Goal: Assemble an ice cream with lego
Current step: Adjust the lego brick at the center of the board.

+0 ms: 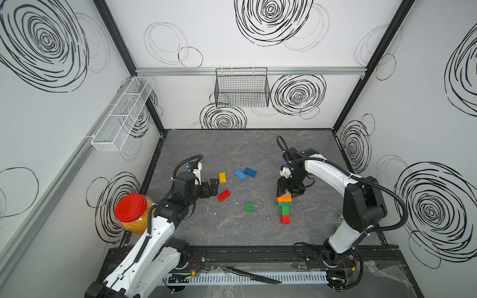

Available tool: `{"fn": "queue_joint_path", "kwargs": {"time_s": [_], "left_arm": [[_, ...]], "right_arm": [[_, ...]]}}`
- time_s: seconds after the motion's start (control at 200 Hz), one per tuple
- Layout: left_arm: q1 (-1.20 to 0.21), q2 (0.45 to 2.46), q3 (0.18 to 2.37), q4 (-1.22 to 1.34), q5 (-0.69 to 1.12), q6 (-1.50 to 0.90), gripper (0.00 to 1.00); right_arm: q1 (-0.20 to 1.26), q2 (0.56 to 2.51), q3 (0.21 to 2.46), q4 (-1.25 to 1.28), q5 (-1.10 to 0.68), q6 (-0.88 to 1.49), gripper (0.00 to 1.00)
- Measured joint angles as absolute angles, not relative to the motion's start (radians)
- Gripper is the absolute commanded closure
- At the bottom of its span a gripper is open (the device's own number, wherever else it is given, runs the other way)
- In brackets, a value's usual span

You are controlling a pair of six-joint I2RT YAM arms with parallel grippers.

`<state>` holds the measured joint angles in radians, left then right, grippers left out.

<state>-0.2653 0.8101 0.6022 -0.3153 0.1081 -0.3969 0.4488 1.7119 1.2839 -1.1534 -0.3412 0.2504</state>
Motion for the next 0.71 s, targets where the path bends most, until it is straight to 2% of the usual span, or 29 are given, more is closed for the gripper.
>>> {"fn": "queue_joint_path", "kwargs": {"time_s": [0.706], "left_arm": [[-0.253, 0.81, 0.602, -0.315, 0.135, -0.401, 0.01]], "right_arm": [[0.461, 1.87, 1.365, -1.308, -0.313, 0.189, 0.88]]}}
